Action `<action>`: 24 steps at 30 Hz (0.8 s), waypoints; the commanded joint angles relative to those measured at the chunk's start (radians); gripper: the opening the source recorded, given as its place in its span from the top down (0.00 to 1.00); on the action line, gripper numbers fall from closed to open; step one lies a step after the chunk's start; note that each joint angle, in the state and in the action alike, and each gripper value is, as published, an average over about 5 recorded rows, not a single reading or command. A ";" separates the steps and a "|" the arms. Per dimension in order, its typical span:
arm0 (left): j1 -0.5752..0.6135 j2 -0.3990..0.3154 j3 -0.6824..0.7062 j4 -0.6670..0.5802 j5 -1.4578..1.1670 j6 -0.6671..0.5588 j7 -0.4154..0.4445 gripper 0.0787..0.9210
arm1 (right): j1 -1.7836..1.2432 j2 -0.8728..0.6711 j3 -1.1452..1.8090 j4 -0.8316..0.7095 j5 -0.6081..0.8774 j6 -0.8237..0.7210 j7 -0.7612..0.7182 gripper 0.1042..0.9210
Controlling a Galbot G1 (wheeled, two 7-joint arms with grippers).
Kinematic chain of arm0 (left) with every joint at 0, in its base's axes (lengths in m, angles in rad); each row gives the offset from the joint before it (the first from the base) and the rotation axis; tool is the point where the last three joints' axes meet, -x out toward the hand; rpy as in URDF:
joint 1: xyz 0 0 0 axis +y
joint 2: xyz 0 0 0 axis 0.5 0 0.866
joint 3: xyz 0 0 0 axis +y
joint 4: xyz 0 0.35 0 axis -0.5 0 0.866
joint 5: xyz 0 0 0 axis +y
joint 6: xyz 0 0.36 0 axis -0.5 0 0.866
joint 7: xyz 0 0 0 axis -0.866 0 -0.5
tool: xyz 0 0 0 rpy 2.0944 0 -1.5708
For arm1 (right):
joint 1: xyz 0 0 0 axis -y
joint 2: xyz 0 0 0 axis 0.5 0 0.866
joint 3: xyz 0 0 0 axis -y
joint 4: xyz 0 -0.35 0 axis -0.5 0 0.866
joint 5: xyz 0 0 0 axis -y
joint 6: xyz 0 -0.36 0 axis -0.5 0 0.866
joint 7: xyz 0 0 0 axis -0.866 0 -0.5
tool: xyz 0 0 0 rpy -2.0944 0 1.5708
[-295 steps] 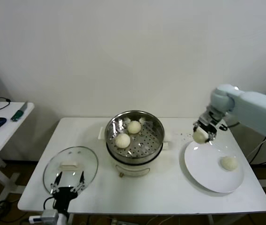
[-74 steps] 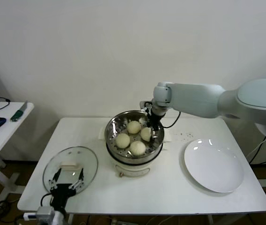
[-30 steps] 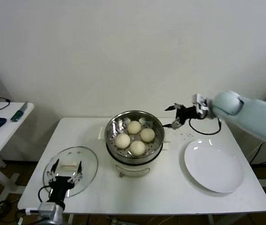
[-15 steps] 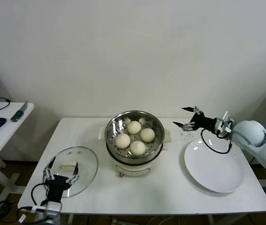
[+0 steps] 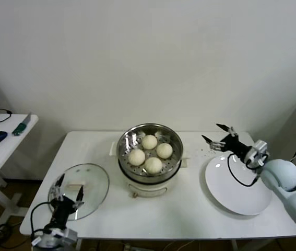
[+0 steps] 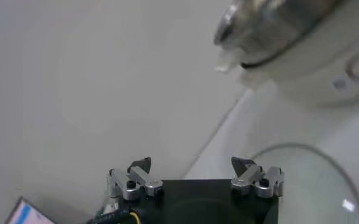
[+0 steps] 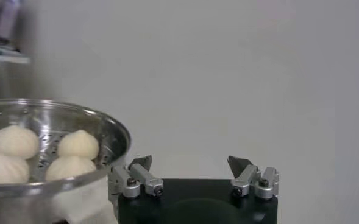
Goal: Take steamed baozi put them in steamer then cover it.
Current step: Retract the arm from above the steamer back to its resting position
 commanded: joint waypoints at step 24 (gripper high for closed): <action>-0.339 0.010 0.033 0.502 0.745 -0.067 -0.014 0.12 | -0.376 0.264 0.317 -0.009 -0.191 0.029 0.045 0.12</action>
